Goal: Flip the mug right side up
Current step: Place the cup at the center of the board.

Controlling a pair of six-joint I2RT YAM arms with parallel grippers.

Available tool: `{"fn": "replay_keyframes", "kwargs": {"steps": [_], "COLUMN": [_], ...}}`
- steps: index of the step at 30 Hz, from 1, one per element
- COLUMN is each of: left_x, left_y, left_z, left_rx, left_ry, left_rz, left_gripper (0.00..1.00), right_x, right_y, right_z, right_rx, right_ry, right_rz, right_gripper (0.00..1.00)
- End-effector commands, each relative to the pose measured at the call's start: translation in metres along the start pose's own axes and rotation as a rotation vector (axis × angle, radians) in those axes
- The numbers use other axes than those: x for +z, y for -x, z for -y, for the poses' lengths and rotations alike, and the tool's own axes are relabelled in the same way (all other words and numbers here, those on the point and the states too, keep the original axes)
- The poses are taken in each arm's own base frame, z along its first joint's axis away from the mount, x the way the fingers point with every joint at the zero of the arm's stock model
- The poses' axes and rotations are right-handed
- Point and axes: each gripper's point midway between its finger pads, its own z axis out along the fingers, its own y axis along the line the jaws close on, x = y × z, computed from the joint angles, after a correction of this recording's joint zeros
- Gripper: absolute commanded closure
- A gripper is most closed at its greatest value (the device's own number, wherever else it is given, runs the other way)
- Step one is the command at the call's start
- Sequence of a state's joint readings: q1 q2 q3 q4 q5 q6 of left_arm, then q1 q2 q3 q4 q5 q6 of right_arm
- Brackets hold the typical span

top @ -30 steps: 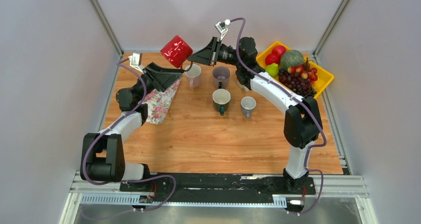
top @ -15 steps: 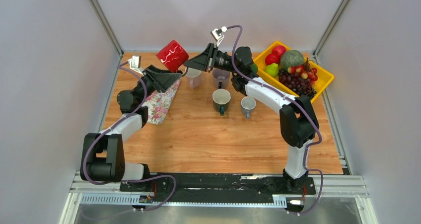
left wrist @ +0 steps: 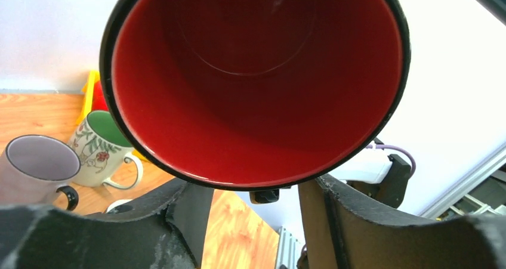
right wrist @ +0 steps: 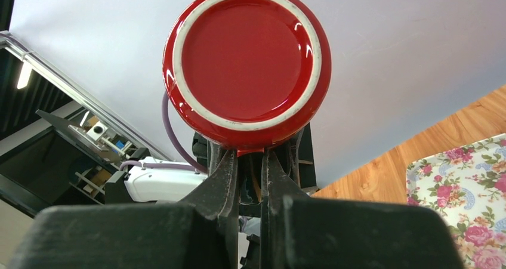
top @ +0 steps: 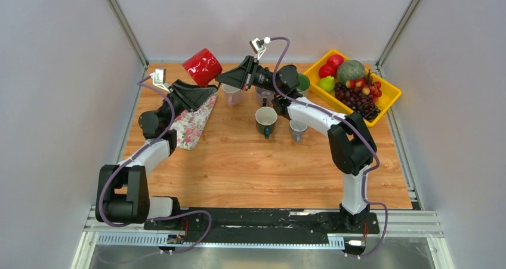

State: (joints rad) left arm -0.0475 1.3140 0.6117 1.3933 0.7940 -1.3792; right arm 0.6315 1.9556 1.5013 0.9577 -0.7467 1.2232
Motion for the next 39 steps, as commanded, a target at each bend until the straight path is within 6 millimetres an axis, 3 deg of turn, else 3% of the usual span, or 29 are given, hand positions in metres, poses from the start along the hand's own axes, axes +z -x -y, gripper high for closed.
{"fn": "replay_keyframes", "kwargs": {"steps": [1, 7, 23, 34, 37, 39], "left_x": [0.001, -0.005, -0.022, -0.034, -0.035, -0.037], "left_y": [0.016, 0.023, 0.041, 0.046, 0.048, 0.049], "left_z": [0.027, 0.022, 0.003, -0.008, -0.009, -0.01], "left_rx": [0.119, 0.121, 0.137, 0.139, 0.146, 0.15], "left_ry": [-0.074, -0.048, 0.055, 0.115, 0.127, 0.133], "left_rz": [0.061, 0.093, 0.153, 0.173, 0.176, 0.174], "left_gripper": [0.42, 0.55, 0.6, 0.83, 0.97, 0.99], "right_x": [0.008, 0.01, 0.015, 0.025, 0.028, 0.029], "right_y": [-0.012, -0.024, -0.059, -0.075, -0.082, -0.084], "right_z": [-0.007, -0.007, -0.005, -0.009, -0.008, -0.008], "right_rx": [-0.019, -0.029, -0.145, -0.18, -0.187, -0.185], "right_ry": [0.068, 0.102, 0.174, 0.206, 0.209, 0.212], "right_rz": [0.018, 0.039, 0.066, 0.031, 0.015, 0.007], "right_gripper": [1.0, 1.0, 1.0, 1.0, 1.0, 1.0]}}
